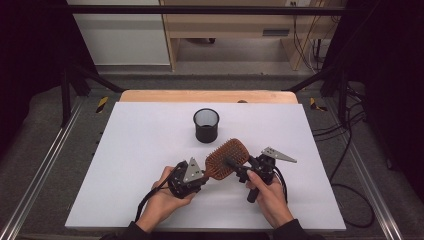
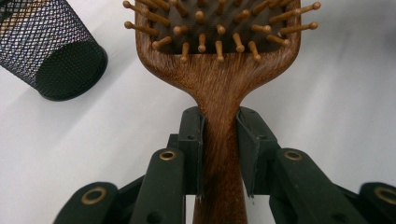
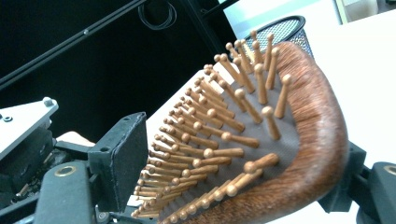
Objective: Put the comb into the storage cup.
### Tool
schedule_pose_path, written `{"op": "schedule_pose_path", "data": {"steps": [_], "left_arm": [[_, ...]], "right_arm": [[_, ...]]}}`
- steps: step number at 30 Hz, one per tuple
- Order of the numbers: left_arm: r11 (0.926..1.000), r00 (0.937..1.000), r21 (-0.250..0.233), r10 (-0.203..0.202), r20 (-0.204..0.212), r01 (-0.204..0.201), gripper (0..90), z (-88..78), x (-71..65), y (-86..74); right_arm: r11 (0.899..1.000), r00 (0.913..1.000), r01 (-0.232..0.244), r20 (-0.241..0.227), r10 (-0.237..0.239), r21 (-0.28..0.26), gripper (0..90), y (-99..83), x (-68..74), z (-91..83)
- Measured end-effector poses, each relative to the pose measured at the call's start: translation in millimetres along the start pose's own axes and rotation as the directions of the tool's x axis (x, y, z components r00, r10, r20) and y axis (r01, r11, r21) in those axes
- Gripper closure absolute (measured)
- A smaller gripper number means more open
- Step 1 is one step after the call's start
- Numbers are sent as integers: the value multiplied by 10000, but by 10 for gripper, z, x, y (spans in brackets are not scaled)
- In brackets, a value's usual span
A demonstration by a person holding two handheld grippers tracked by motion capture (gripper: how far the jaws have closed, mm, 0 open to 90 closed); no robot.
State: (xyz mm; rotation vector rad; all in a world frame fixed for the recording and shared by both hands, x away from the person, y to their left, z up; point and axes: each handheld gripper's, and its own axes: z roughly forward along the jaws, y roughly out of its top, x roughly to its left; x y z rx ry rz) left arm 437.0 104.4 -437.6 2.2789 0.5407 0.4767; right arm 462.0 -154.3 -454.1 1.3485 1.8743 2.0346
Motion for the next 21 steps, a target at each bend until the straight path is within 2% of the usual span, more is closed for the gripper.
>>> {"op": "schedule_pose_path", "data": {"steps": [16,21], "left_arm": [[10000,9998,-51,59,-195,-60,728,-4,-9,6],[9999,9997,-142,35,-258,-39,728,-15,-10,13]], "right_arm": [[9995,9997,-208,-93,206,-223,280,26,3,-18],[9981,9987,-476,-192,469,-393,281,43,13,-22]]}}
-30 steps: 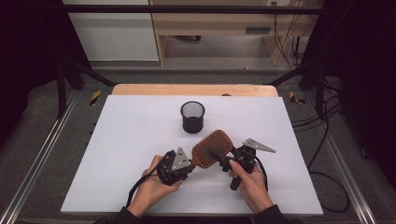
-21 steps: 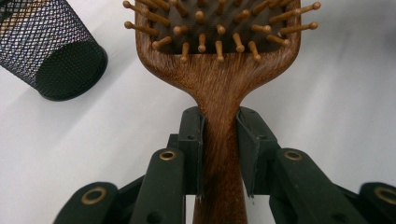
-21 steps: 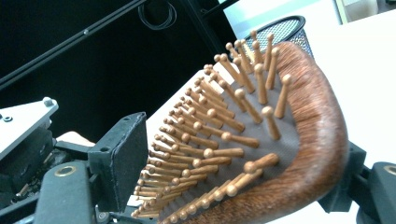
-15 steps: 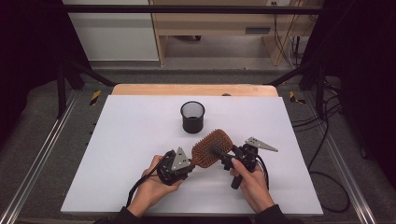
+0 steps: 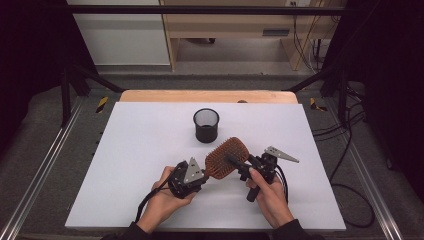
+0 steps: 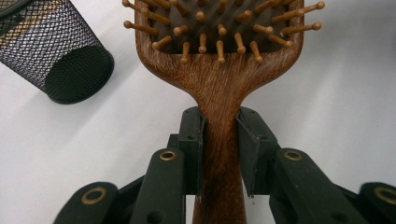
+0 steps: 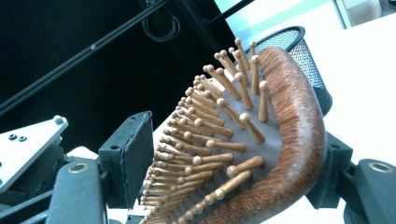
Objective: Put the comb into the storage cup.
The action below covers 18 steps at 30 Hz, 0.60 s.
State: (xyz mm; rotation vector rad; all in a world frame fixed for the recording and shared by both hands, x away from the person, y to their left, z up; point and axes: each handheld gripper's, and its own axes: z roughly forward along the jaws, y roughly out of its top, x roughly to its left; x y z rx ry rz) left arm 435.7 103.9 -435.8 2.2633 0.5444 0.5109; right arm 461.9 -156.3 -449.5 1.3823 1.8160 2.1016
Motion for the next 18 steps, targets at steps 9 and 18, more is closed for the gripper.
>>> {"op": "schedule_pose_path", "data": {"steps": [9,18], "left_arm": [[9998,9998,-123,-136,-139,134,728,-15,3,6],[9990,9985,-275,-357,-410,346,729,-56,35,3]], "right_arm": [[9992,9997,-165,-163,160,-353,323,44,67,9],[9983,10000,-79,-57,75,-573,378,79,117,102]]}}
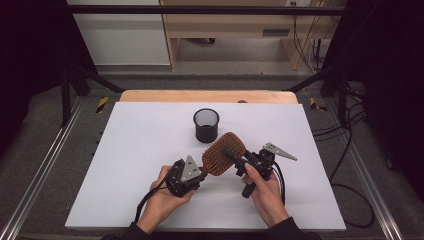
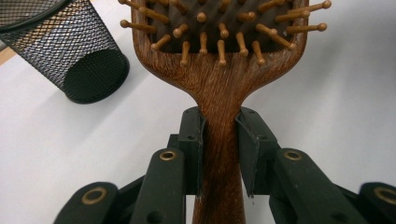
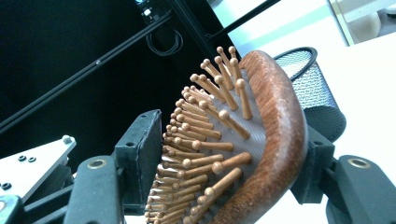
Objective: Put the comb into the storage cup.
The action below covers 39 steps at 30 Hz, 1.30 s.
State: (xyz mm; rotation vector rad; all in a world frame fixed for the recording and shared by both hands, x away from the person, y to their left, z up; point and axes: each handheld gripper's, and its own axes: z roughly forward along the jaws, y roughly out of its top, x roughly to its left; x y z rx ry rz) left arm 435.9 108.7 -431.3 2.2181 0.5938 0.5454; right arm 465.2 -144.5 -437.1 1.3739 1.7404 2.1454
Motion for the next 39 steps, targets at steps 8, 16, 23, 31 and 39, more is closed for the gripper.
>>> {"op": "schedule_pose_path", "data": {"steps": [8,16,23,31,39], "left_arm": [[9979,9985,-378,-529,-161,522,730,-42,27,-1],[9910,9920,-685,-1184,-428,1154,730,-59,92,-55],[9754,9804,-1246,-1896,-543,1818,730,-107,154,-81],[9596,9688,-1635,-2411,-571,2291,728,-160,251,-133],[9436,9604,-2196,-2690,-723,2478,724,-228,307,-140]], "right_arm": [[9994,9999,163,-45,-165,-311,465,65,110,70],[9991,9991,429,1,-429,7,514,166,264,247],[9945,9960,884,54,-889,560,531,331,431,414],[9784,9849,1698,142,-1726,1178,539,437,665,600],[9822,9885,1499,28,-1512,1129,542,530,698,703]]}}
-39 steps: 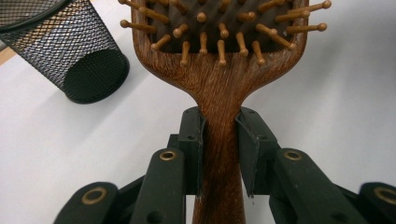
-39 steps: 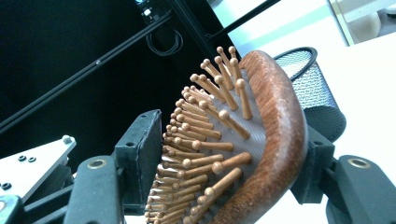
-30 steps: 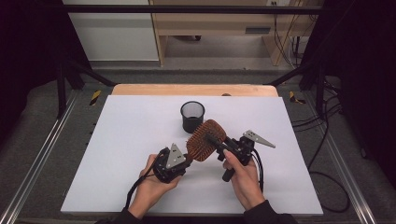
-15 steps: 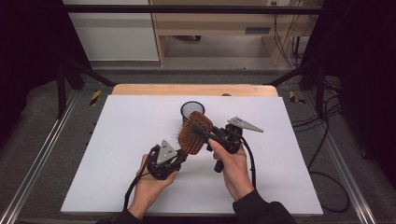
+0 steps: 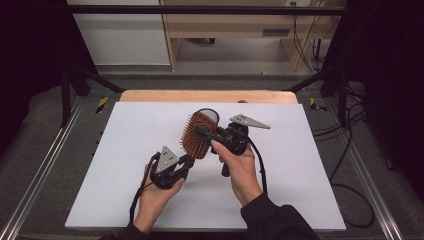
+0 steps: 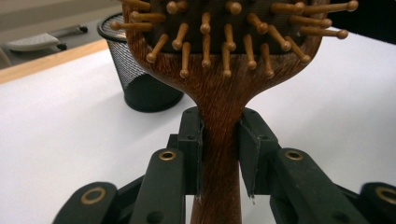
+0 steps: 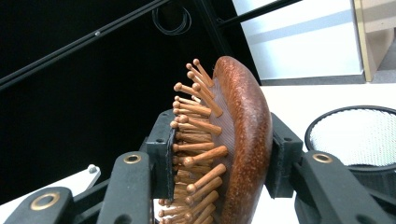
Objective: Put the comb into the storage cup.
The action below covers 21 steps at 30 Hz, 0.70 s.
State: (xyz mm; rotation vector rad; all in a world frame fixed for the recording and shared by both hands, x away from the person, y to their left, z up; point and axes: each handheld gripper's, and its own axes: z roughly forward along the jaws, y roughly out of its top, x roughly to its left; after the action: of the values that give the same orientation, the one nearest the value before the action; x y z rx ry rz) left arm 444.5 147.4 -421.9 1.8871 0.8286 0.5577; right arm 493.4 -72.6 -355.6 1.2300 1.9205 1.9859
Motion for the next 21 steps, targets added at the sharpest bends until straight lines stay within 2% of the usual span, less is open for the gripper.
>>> {"op": "schedule_pose_path", "data": {"steps": [4,12,14,15,17,21], "left_arm": [[9998,9999,-128,-130,-107,129,719,-6,23,-10],[9981,9991,-483,-379,-198,369,576,-14,65,-24],[9982,9990,-549,-244,-387,223,503,-23,63,-27],[9983,9992,-549,-206,-331,188,472,-28,62,-28],[9963,9987,-770,-417,-289,394,407,-61,68,-22],[9953,9990,-918,-327,-311,297,289,-159,102,-41]], "right_arm": [[10000,10000,47,-3,-47,34,543,20,18,33],[10000,10000,-73,10,73,-59,545,53,-19,63],[9999,9999,-102,28,102,-84,545,72,-30,72],[9999,9999,-90,66,91,-111,545,88,-35,74],[9997,9999,-81,119,83,-213,545,130,-52,73],[9991,9996,-140,239,150,-400,544,203,-85,44]]}}
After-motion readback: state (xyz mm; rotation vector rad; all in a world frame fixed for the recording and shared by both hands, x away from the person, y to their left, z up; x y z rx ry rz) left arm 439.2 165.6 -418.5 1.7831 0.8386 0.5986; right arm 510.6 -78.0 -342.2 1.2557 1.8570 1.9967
